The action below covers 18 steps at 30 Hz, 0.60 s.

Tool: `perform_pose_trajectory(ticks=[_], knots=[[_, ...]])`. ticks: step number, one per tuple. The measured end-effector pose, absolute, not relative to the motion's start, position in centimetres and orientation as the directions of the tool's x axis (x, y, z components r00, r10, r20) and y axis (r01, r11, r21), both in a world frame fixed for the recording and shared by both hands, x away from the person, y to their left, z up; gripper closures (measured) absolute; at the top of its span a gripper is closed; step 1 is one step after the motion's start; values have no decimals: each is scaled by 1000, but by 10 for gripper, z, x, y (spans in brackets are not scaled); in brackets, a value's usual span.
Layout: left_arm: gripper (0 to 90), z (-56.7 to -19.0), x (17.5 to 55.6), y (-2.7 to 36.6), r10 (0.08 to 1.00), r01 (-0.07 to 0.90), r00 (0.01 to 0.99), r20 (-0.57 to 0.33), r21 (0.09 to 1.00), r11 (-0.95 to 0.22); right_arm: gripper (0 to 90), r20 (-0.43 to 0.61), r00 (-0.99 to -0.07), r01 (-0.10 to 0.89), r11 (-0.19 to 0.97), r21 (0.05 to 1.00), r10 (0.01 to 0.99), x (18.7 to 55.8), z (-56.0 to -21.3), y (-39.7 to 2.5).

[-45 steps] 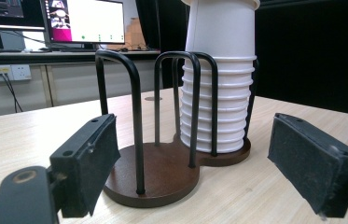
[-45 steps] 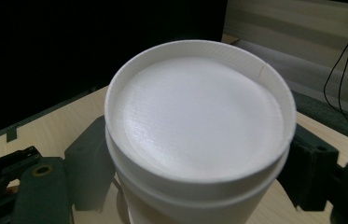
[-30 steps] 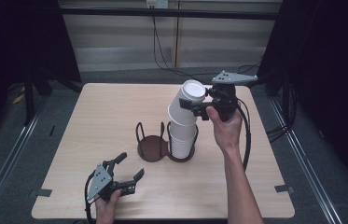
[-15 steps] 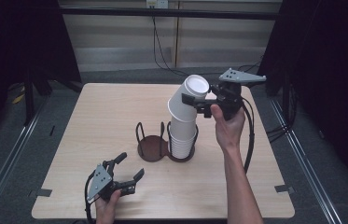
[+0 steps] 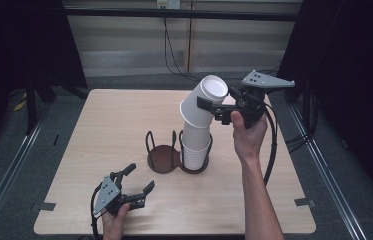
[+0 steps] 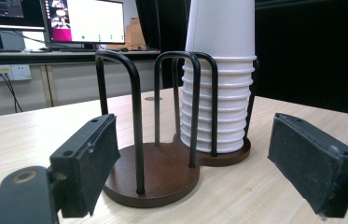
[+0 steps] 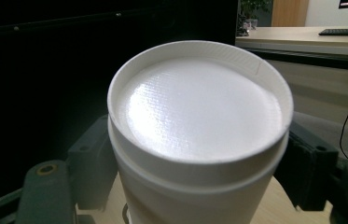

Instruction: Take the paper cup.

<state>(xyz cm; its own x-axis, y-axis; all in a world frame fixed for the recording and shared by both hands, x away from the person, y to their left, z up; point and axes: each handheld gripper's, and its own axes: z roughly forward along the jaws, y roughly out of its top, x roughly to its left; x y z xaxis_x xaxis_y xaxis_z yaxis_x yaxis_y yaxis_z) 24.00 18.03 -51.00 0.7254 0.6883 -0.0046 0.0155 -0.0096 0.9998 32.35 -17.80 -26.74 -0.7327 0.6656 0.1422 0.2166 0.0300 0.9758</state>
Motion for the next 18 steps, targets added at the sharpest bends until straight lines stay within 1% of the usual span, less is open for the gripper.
perform_pose_trajectory(ticks=[9,11,18], knots=[[159,-510,240,180,686,22,727,-13,1000,-5,243,150,-750,197,0,980,644,311,-264,-181],[159,-510,240,181,688,17,726,-2,1000,-15,243,152,-753,197,-1,980,640,308,-264,-182],[159,-510,240,180,687,22,727,-10,1000,-8,243,158,-767,197,-6,980,622,297,-268,-181]])
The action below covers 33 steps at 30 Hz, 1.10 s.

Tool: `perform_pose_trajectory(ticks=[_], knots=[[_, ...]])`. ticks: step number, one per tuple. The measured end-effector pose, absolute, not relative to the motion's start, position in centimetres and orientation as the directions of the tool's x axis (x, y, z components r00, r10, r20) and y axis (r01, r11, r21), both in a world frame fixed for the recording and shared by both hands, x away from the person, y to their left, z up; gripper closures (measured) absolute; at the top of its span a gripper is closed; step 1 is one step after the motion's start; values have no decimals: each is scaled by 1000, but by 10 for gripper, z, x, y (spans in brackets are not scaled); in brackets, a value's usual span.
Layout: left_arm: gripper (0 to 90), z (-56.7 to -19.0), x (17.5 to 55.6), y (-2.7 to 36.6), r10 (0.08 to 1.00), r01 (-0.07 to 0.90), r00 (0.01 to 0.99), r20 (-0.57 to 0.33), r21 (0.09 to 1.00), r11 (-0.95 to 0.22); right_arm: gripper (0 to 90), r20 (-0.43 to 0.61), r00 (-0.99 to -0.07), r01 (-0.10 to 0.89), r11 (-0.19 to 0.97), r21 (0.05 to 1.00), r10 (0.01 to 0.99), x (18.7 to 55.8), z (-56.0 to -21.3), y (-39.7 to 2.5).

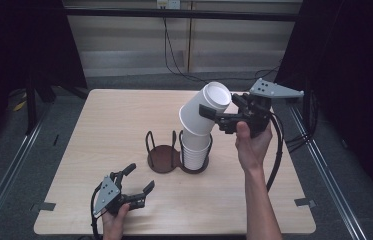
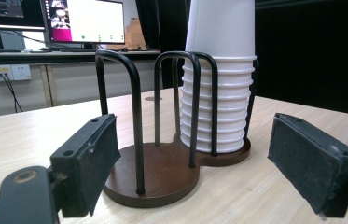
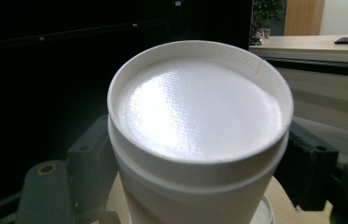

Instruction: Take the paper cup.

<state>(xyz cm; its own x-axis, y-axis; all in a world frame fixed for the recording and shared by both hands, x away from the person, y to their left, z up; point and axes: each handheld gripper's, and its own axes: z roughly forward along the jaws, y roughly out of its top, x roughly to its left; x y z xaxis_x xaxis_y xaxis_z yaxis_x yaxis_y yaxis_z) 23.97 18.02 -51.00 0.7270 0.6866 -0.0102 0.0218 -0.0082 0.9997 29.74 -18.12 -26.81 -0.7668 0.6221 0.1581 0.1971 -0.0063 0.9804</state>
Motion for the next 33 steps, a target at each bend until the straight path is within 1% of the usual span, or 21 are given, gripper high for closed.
perform_pose_trajectory(ticks=[2,3,12,14,16,17,25,27,29,32,33], knots=[[159,-510,240,181,688,17,726,-2,1000,-15,243,160,-765,199,-8,980,623,294,-269,-181],[159,-510,240,180,687,23,726,-13,1000,-5,243,160,-770,196,-9,981,618,293,-269,-181],[160,-510,240,180,685,25,729,-15,1000,-5,243,167,-774,205,-8,979,610,282,-277,-184],[160,-510,241,181,678,19,735,-3,1000,-16,243,168,-772,202,-13,979,613,277,-278,-186],[160,-510,240,179,675,25,737,-15,1000,-5,243,172,-776,203,-19,979,607,273,-280,-187],[160,-509,241,180,670,17,743,3,1000,-23,243,173,-778,202,-20,979,604,272,-281,-187],[160,-510,241,181,654,12,756,0,1000,-13,243,178,-785,215,-9,977,593,264,-297,-182],[157,-510,241,180,632,15,775,-7,1000,-7,243,173,-789,213,-1,977,590,262,-300,-180],[161,-510,241,180,638,17,770,-5,1000,-12,243,173,-790,212,-2,977,588,259,-304,-178],[165,-509,241,179,622,42,783,-26,999,-11,243,174,-795,213,-2,977,582,256,-309,-177],[163,-509,242,179,623,38,782,-15,999,-24,243,177,-795,215,-4,977,581,255,-310,-176]])
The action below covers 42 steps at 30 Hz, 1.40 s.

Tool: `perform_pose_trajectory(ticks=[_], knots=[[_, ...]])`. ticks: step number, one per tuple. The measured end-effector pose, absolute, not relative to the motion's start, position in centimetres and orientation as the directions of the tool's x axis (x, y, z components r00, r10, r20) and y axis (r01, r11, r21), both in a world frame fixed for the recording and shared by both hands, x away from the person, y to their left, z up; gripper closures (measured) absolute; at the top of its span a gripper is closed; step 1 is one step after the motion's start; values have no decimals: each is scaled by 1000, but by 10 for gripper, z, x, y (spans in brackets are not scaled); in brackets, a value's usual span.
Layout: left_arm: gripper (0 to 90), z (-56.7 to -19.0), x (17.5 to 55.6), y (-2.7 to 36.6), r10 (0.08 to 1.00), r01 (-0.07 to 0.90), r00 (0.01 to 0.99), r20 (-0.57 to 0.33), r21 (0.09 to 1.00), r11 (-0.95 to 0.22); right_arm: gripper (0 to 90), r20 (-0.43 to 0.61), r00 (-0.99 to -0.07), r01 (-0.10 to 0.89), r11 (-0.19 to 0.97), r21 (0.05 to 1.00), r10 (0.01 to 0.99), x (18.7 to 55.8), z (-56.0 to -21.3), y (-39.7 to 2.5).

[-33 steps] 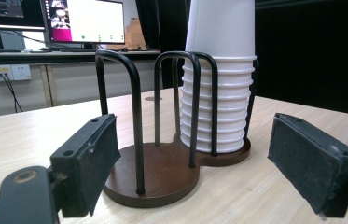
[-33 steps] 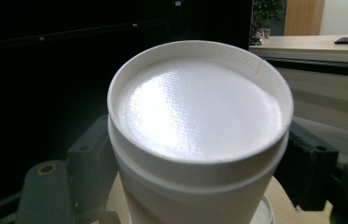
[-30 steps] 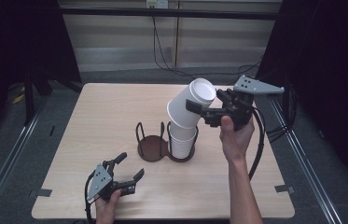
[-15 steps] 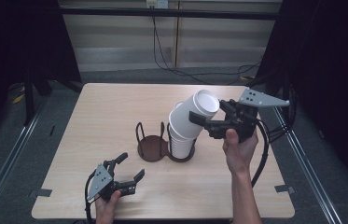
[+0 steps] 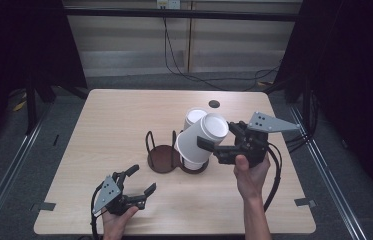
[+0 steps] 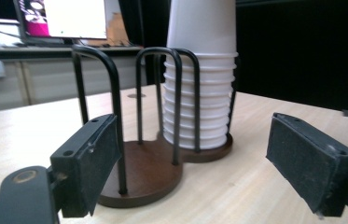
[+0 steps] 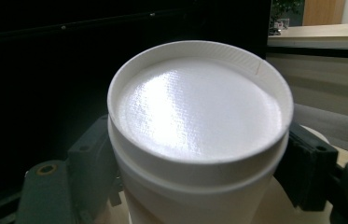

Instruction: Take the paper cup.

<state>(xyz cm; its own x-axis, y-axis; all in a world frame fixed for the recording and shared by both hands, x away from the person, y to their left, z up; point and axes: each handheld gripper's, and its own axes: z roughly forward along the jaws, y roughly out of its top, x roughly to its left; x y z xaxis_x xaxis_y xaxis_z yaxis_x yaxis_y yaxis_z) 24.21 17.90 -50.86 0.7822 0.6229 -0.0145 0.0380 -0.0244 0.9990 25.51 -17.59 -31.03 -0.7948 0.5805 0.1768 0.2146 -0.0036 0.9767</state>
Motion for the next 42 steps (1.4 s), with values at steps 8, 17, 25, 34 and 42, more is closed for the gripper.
perform_pose_trajectory(ticks=[8,17,25,34,42], knots=[[166,-501,242,179,584,85,809,-68,996,-2,243,184,-804,227,5,974,565,248,-327,-171],[166,-484,235,173,519,78,852,-63,997,-8,245,193,-807,240,12,971,559,244,-344,-164],[169,-474,233,168,471,62,881,-49,998,-13,244,217,-819,268,21,963,531,245,-361,-156],[159,-469,233,162,430,47,902,-35,999,-16,244,262,-819,311,11,950,511,247,-386,-150],[160,-469,238,158,382,48,924,-26,998,-48,245,291,-814,349,24,937,503,253,-409,-150]])
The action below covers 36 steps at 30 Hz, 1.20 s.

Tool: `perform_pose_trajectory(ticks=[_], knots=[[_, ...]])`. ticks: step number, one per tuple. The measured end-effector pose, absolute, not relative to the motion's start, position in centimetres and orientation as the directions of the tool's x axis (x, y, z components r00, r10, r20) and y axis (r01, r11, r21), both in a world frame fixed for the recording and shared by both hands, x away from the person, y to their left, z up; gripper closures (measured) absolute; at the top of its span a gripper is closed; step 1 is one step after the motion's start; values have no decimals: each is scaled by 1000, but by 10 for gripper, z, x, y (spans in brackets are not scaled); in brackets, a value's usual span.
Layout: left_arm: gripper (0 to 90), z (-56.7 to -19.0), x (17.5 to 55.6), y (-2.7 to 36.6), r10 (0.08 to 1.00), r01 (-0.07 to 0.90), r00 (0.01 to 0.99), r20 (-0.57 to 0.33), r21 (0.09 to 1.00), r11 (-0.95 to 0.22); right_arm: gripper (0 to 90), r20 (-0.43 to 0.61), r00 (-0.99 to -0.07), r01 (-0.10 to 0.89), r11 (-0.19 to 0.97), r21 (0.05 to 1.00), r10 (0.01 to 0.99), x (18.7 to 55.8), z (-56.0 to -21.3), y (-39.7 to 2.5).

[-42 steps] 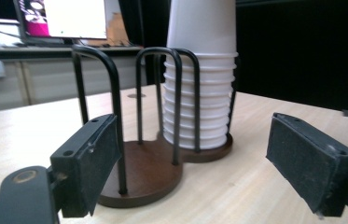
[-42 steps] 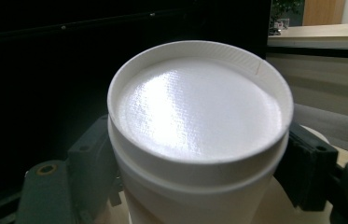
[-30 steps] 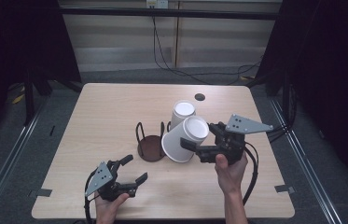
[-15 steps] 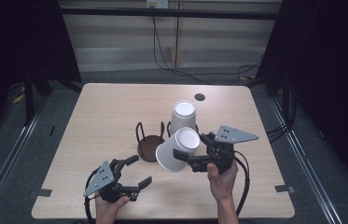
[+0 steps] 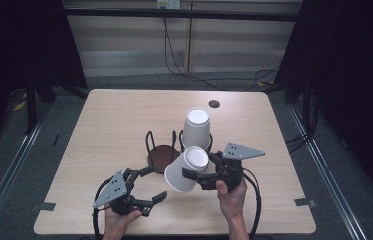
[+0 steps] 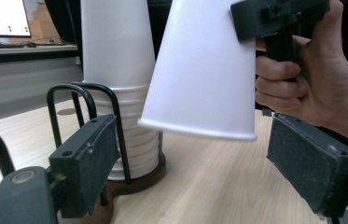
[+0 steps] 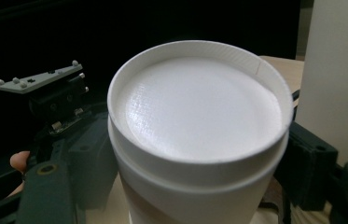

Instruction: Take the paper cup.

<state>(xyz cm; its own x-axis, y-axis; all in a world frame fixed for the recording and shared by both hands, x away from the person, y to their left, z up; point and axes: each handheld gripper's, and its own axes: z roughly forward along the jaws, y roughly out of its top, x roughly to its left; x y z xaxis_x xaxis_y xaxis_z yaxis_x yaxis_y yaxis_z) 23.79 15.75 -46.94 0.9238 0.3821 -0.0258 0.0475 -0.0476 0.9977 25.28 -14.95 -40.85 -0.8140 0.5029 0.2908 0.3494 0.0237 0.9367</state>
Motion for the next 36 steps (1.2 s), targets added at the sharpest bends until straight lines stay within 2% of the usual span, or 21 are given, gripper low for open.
perform_pose_trajectory(ticks=[6,19,27,36], knots=[[163,-473,242,153,361,77,931,-54,996,-49,245,322,-818,375,18,927,476,251,-423,-148],[151,-481,245,139,295,78,954,-51,994,-79,246,334,-834,386,32,922,439,247,-432,-134],[74,-484,249,130,284,86,957,-52,990,-110,247,341,-843,390,36,920,416,248,-435,-126],[87,-492,254,121,271,118,959,-87,988,-100,247,348,-840,396,32,918,416,251,-435,-121]])
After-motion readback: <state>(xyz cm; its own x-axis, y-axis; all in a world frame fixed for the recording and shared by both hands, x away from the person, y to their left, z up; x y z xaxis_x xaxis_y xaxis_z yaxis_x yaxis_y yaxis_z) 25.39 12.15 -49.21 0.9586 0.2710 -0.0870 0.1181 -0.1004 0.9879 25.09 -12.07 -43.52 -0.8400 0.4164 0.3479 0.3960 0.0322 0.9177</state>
